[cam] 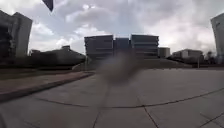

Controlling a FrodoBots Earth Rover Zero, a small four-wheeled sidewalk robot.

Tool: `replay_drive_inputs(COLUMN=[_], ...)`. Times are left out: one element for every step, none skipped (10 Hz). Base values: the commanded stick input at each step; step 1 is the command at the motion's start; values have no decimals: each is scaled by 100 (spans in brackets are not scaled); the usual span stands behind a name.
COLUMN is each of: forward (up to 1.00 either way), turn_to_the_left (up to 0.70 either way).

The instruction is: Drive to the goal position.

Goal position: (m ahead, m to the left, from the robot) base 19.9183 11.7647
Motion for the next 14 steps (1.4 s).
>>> replay_drive_inputs(forward=[70,70,70,70,70,70,70,70,70,70,70,70,70,70], turn_to_the_left=[0,-19,-29,-28,-6,0,0,0,0,-12,-22,-29,-17,-5])
